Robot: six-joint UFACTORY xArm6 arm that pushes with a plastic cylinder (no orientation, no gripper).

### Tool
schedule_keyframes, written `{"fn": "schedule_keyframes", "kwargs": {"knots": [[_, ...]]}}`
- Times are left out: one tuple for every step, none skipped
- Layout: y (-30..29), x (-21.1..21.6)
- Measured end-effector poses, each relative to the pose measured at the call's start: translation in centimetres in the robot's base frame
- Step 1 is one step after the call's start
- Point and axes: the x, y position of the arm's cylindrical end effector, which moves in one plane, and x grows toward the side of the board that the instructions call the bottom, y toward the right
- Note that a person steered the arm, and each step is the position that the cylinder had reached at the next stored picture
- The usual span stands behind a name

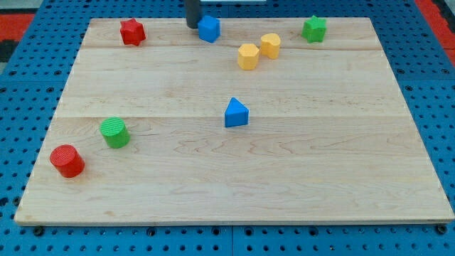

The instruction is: Move the arm below the hexagon

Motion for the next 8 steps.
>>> {"fn": "schedule_keyframes", "kwargs": {"knots": [[-1.2,0.4],[-2.5,3.2],[-3.3,5.7],[-3.7,5.8],[-3.6,5.8],[-3.6,5.8],[-3.4,5.8],[-3.4,5.8]]}}
